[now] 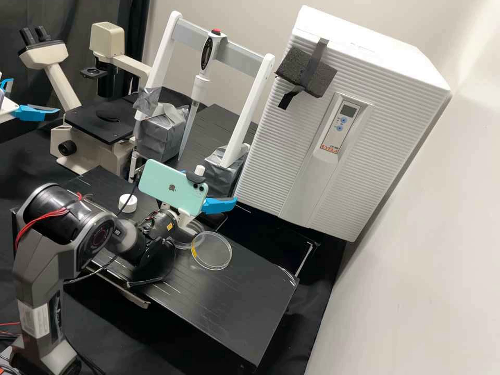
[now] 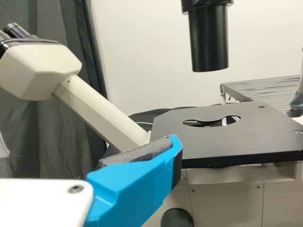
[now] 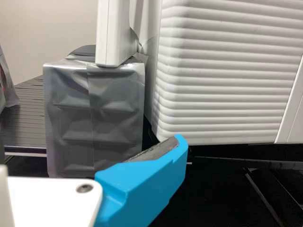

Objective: Use the pipette

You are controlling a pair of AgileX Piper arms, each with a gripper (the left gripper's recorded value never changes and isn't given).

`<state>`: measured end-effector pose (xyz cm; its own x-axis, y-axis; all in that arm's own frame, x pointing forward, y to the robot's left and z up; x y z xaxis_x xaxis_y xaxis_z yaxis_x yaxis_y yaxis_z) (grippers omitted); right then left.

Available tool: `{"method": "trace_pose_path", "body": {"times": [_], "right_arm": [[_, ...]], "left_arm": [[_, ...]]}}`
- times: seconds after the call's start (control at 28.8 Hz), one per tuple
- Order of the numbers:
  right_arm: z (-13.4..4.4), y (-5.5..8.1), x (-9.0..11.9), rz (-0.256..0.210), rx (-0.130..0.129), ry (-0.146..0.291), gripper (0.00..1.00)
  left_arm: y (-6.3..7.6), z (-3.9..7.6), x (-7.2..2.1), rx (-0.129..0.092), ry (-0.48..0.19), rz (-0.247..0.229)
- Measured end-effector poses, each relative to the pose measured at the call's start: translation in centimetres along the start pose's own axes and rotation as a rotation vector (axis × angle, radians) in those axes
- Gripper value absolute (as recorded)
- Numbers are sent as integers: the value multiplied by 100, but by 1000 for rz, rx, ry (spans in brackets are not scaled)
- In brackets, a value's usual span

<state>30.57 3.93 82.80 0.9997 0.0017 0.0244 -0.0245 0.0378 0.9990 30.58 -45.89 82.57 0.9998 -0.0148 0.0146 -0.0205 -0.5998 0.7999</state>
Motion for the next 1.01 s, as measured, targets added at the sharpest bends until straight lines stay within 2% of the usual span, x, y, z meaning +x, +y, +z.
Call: {"method": "trace_pose_path", "body": {"times": [0.21,0.31,0.49,0.52,0.69,0.73,0.83,0.9,0.94,1.01], "right_arm": [[0,0,0,0,0,0,100],[0,0,0,0,0,0,100],[0,0,0,0,0,0,100],[0,0,0,0,0,0,100],[0,0,0,0,0,0,100],[1,1,0,1,1,-1,100],[0,10,-2,4,1,-1,100],[-34,63,-33,7,1,2,100],[-60,117,-64,13,4,8,100],[-168,279,-143,54,32,44,100]], "left_arm": [[-4,25,0,-1,-7,-1],[19,133,9,-3,-42,8],[261,540,55,-10,-197,92],[314,615,60,-6,-227,111],[560,986,29,8,-380,194],[635,1075,23,4,-419,217],[735,1213,26,7,-470,249],[797,1276,36,12,-492,264],[827,1303,39,13,-502,273],[890,1339,51,-1,-514,289]]}}
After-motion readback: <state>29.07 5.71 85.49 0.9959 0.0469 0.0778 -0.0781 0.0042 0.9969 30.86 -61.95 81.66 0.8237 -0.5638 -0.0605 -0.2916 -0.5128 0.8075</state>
